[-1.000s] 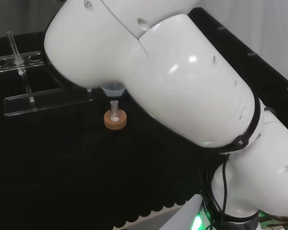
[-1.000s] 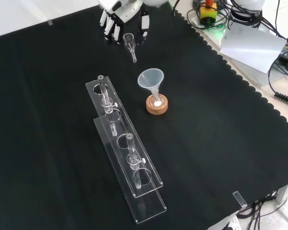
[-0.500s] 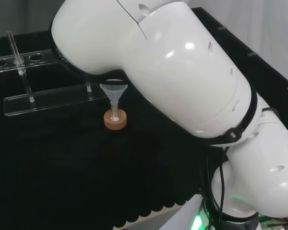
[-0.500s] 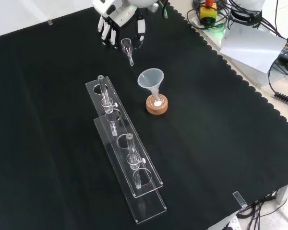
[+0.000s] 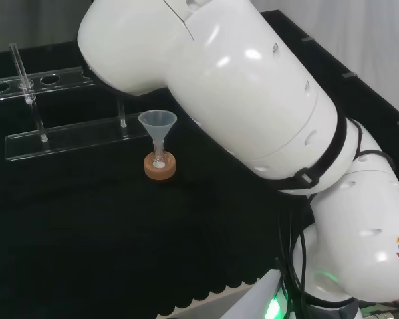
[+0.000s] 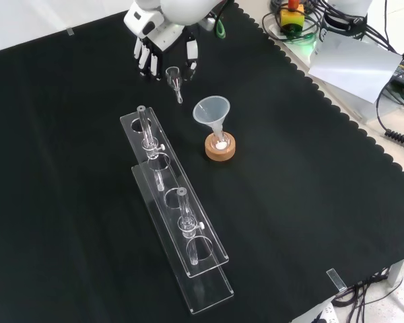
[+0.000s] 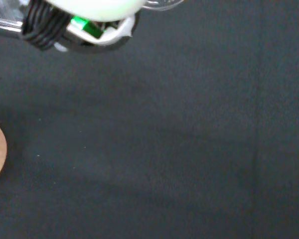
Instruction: Put the weighing funnel back on the table.
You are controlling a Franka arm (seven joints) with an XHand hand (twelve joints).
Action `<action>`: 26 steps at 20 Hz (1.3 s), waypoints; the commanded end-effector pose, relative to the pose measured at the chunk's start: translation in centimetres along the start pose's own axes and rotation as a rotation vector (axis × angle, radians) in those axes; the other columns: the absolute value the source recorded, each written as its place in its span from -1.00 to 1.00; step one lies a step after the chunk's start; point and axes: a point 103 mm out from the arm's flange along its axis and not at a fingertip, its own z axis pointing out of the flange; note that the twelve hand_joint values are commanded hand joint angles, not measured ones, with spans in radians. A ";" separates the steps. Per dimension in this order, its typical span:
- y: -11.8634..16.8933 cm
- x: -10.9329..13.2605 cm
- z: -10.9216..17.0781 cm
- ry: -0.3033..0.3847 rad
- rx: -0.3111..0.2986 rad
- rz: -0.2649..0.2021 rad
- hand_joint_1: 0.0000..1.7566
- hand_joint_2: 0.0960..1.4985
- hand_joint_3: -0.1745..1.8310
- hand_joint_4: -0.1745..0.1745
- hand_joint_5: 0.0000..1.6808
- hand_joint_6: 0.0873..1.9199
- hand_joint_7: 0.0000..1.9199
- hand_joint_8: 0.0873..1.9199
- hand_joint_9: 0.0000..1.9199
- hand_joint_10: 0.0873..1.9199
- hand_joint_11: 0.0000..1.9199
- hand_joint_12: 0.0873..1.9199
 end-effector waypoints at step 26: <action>5.8 -0.4 8.4 0.065 -0.017 -0.017 0.25 -0.15 -0.17 1.00 0.41 -0.19 -0.46 -0.38 0.00 -0.58 -0.32 0.21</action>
